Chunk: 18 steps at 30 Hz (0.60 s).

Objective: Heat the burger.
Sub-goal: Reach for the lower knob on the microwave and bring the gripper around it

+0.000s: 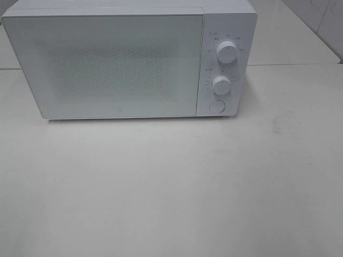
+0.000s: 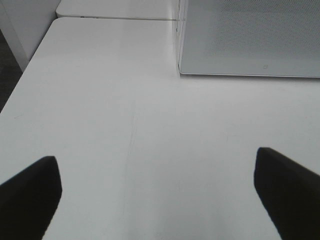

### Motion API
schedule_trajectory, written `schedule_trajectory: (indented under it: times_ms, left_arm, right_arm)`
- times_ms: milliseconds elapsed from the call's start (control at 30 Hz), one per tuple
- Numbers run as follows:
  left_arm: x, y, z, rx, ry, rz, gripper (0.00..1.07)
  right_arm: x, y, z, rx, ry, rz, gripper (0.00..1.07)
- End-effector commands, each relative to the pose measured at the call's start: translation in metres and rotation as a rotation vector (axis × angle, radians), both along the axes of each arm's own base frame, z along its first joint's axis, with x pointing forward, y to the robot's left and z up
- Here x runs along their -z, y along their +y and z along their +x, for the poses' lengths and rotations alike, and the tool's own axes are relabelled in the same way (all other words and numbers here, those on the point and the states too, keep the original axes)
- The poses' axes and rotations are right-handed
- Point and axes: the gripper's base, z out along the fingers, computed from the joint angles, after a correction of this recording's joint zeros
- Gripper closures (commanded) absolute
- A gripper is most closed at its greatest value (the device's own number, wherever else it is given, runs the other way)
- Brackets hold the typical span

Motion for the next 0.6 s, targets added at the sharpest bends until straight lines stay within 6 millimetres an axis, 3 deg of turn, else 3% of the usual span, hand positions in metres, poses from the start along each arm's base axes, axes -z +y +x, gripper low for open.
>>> schedule_trajectory:
  times_ms: [33,267,600]
  left_arm:
    - [0.001,-0.001,-0.003,0.0,-0.027,-0.012,0.09]
    - [0.001,-0.001,-0.003,0.0,-0.027,-0.012,0.09]
    - [0.001,-0.001,-0.003,0.0,-0.027,-0.012,0.09]
  right_arm:
    - [-0.005,0.001,0.009,0.002,-0.02,0.009,0.32]
    - [0.005,0.004,0.044,-0.008,-0.003,0.001,0.32]
    - [0.017,0.007,0.079,-0.025,-0.043,-0.002,0.32]
